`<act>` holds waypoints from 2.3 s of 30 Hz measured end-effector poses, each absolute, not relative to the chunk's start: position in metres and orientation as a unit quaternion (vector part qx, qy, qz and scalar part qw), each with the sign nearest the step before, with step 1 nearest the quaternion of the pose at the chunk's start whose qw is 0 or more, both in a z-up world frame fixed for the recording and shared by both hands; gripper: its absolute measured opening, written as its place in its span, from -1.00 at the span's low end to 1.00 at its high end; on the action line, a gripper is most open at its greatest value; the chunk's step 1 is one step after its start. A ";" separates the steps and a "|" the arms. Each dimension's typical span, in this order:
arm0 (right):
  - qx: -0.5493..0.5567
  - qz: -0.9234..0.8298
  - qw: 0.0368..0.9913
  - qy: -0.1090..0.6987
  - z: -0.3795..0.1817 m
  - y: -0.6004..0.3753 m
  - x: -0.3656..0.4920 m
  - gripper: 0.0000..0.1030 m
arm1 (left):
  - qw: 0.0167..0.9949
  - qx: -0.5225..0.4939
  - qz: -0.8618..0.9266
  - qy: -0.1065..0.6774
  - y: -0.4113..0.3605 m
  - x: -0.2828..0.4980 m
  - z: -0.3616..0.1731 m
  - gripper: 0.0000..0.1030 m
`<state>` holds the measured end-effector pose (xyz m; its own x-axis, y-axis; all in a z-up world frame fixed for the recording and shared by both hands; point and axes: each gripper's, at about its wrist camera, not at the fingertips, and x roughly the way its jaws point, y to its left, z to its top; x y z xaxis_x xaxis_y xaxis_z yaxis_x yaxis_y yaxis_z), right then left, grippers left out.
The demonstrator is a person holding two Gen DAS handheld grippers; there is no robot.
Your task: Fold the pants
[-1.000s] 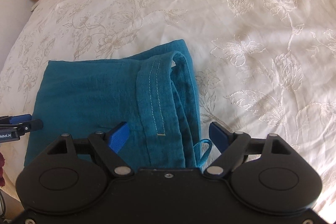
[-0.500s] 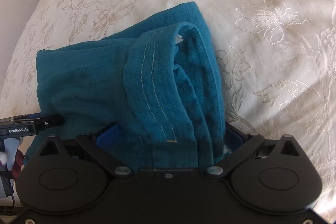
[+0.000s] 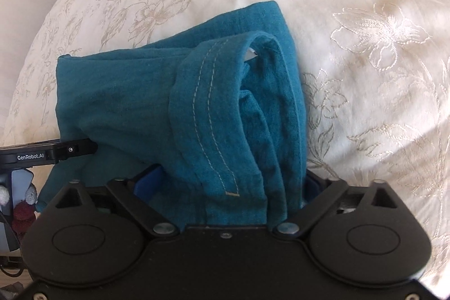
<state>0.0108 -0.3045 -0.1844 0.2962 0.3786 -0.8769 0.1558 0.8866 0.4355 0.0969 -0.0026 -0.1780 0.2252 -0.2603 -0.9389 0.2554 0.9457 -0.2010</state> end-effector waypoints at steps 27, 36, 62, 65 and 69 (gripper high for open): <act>0.184 0.218 0.840 0.460 -0.009 -0.221 0.120 -0.46 | 0.895 -0.079 -0.079 0.433 0.088 0.113 -0.017 -0.86; 0.191 0.186 0.830 0.489 -0.057 -0.170 0.219 0.04 | 0.875 -0.078 -0.033 0.477 0.141 0.181 -0.061 -0.73; 0.038 0.145 0.813 0.563 -0.122 -0.124 0.191 0.07 | 0.819 -0.087 0.038 0.566 0.123 0.145 -0.127 -0.72; 0.040 0.146 0.818 0.555 -0.110 -0.129 0.183 0.07 | 0.820 -0.080 0.048 0.565 0.120 0.135 -0.124 -0.72; 0.048 0.159 0.834 0.526 -0.078 -0.133 0.170 0.08 | 0.840 -0.091 0.064 0.532 0.119 0.121 -0.089 -0.72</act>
